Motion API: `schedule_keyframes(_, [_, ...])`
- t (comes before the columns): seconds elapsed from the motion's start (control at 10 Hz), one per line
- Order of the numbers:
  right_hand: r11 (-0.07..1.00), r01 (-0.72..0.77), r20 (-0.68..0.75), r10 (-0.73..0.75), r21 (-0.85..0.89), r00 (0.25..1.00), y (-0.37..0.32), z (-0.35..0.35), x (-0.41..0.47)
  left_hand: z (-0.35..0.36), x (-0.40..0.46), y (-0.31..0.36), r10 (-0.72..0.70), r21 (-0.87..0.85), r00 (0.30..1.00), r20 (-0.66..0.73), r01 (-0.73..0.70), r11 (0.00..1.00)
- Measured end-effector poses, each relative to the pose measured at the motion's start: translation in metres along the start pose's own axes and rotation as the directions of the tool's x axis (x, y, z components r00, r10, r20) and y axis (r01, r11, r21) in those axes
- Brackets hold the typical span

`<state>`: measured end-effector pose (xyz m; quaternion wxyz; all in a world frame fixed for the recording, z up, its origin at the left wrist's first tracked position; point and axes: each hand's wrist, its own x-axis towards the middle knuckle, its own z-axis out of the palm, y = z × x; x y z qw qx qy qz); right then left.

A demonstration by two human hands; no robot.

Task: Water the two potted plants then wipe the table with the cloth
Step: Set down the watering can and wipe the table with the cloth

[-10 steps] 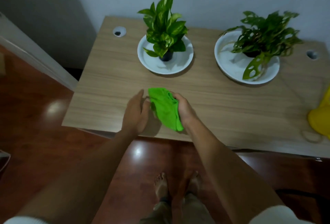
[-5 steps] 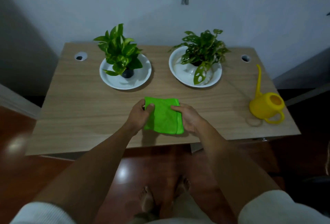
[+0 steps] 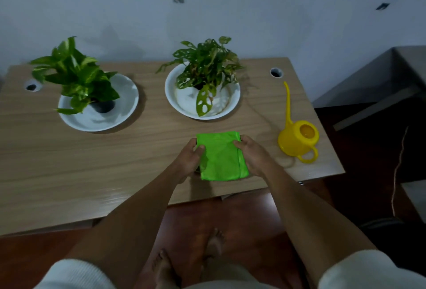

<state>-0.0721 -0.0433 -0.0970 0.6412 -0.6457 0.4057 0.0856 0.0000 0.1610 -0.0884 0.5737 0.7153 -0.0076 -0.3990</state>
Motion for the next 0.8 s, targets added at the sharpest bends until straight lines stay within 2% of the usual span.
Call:
schedule_keyframes(0.2, [0.895,0.097,-0.146,-0.177,-0.436,0.973,-0.002,-0.06,0.026,0.071,0.033,0.008,0.024,0.041,0.999,-0.034,-0.023,0.999])
schedule_keyframes(0.4, [0.784,0.063,-0.226,-0.253,-0.617,0.941,0.003,-0.078,0.038,0.113,0.05,0.01,0.018,0.138,0.998,-0.062,-0.009,0.99])
schedule_keyframes(0.5, [0.709,0.058,-0.241,-0.315,-0.703,0.918,0.006,-0.08,0.04,0.124,0.058,0.01,0.044,0.262,0.996,-0.073,-0.023,0.965])
schedule_keyframes(0.6, [0.588,0.069,-0.219,-0.404,-0.806,0.888,0.007,-0.078,0.038,0.124,0.059,0.014,0.028,0.459,0.992,-0.125,0.033,0.888])
schedule_keyframes(0.7, [0.528,0.117,-0.173,-0.467,-0.841,0.867,0.003,-0.075,0.036,0.109,0.055,0.011,-0.001,0.61,0.983,-0.182,0.114,0.785])
schedule_keyframes(0.8, [0.553,0.179,-0.123,-0.464,-0.813,0.878,-0.004,-0.064,0.034,0.087,0.043,0.021,0.012,0.657,0.966,-0.26,0.168,0.735])
